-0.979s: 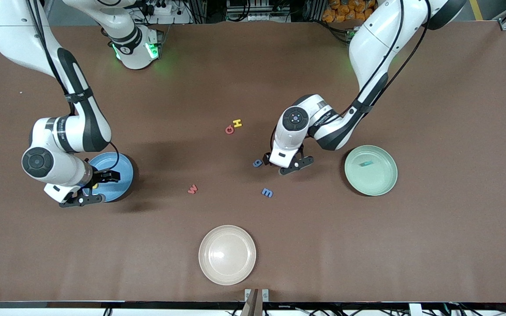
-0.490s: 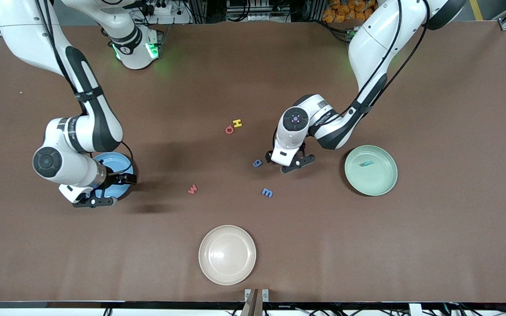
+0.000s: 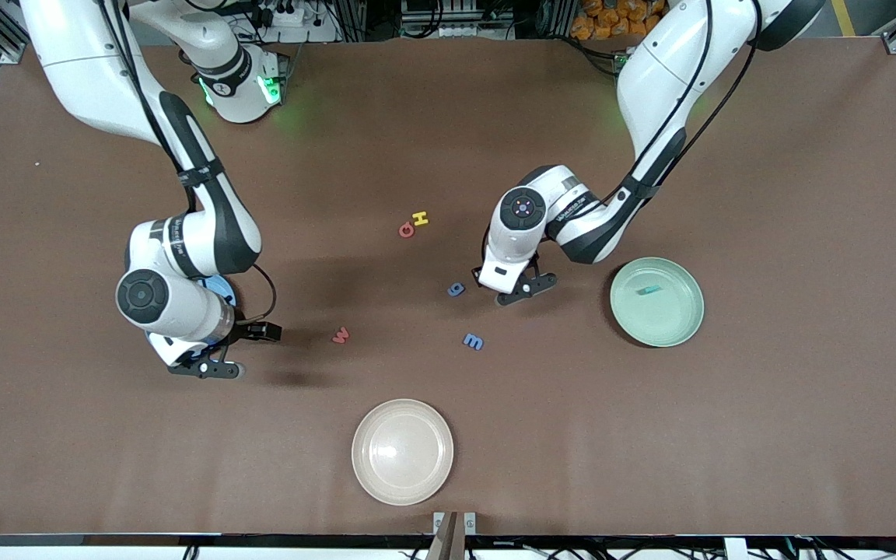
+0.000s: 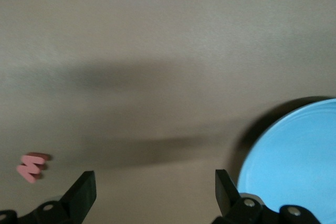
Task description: Sort upper and lower case letters into plates
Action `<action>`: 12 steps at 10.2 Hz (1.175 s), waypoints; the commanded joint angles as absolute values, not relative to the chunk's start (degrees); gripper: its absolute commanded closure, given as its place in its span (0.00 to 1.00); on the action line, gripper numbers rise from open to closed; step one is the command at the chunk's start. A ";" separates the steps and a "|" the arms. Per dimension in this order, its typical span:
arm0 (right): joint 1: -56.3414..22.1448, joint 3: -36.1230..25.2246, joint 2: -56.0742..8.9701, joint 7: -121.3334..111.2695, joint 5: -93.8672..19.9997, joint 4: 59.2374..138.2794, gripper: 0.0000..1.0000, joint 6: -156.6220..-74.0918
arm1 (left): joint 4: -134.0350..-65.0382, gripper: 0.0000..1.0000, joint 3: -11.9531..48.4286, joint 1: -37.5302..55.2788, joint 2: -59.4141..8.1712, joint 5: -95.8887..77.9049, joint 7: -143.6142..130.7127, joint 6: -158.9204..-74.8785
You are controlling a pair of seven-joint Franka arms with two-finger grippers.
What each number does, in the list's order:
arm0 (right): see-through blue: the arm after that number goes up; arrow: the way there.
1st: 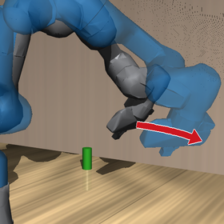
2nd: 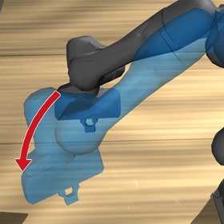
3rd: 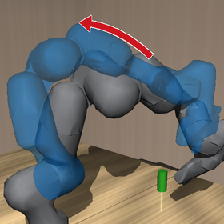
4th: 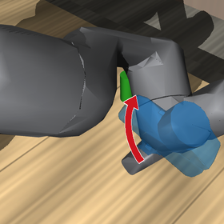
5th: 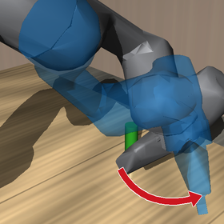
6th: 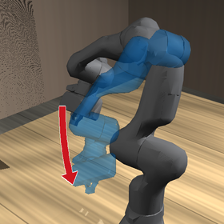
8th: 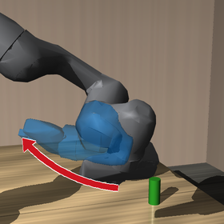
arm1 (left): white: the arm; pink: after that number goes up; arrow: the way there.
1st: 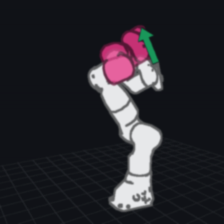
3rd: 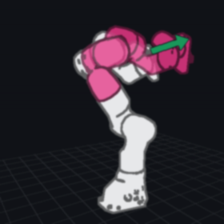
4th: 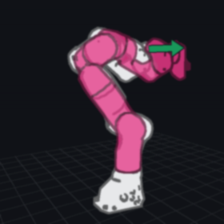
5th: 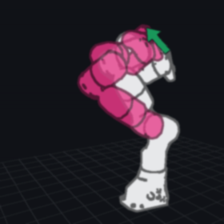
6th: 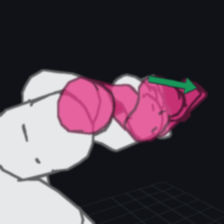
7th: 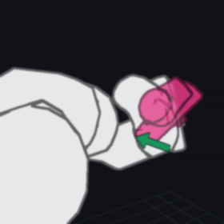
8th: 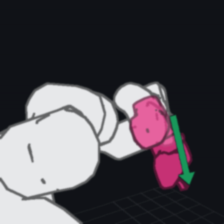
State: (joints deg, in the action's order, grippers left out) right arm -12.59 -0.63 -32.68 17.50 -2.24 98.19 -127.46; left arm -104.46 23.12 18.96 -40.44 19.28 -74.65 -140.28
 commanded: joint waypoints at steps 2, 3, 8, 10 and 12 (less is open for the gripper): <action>-16.60 -0.88 -35.59 27.74 -3.43 92.82 0.00 -126.91 | -105.12 0.42 23.03 19.42 -40.43 21.36 -76.46 -140.54; -18.18 -0.88 -36.73 31.51 -3.43 91.07 0.00 -126.91 | -105.12 0.43 23.03 19.42 -40.43 21.27 -76.46 -140.45; -24.06 -0.70 -42.43 44.90 -5.43 80.89 0.00 -127.09 | -105.47 0.50 23.20 20.13 -40.34 21.18 -76.64 -140.27; -26.71 -0.79 -45.43 45.35 -5.89 75.52 0.00 -128.31 | -105.47 0.61 23.29 20.13 -40.25 21.18 -76.64 -140.10; -26.89 -0.70 -46.14 44.91 -6.06 75.50 0.00 -132.70 | -105.47 0.85 23.29 20.13 -40.25 21.18 -76.55 -140.10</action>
